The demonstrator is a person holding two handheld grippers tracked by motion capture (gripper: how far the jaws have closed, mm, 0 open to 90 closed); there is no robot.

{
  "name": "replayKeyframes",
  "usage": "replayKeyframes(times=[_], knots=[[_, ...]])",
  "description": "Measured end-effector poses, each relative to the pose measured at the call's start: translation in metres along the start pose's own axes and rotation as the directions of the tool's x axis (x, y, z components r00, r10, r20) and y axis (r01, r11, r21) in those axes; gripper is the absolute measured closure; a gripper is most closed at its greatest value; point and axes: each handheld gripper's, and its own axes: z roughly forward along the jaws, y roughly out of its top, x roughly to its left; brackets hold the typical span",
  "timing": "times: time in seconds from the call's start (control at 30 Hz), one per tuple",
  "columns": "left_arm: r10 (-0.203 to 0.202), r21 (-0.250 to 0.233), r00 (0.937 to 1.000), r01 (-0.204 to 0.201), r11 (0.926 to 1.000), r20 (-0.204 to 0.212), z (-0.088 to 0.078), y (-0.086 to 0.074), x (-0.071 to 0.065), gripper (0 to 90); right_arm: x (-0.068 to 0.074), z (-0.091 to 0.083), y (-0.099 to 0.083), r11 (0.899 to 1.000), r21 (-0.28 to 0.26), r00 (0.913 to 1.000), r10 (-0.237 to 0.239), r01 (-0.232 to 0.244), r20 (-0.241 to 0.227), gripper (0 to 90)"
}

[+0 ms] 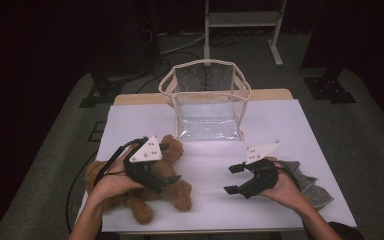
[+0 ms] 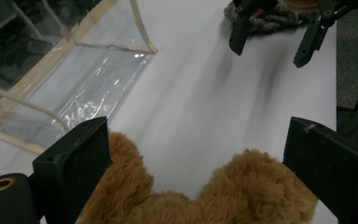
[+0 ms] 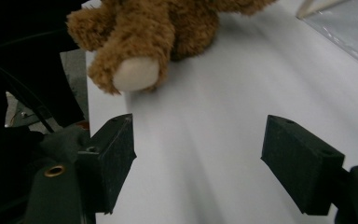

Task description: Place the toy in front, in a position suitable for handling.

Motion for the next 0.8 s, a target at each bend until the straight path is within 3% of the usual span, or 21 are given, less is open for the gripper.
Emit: replayKeyframes(times=[0.17, 0.4, 0.8], knots=[[-0.006, 0.004, 0.9999, 0.007, 1.0, -0.013, -0.009, -0.006, 0.003, 6.8, 0.006, 0.015, 0.019, 0.999, 0.008, 0.9985, -0.031, 0.031, -0.045, 24.1], [-0.008, 0.015, 0.9994, 0.008, 0.9999, -0.033, -0.02, -0.011, 0.007, 6.8, 0.015, 0.05, 0.042, 0.997, 0.034, 0.9897, -0.071, 0.076, -0.124, 23.7], [-0.017, 0.029, 0.998, 0.019, 0.9994, -0.061, -0.032, -0.022, 0.015, 6.9, 0.023, 0.096, 0.052, 0.991, 0.087, 0.977, -0.08, 0.099, -0.197, 23.8]])
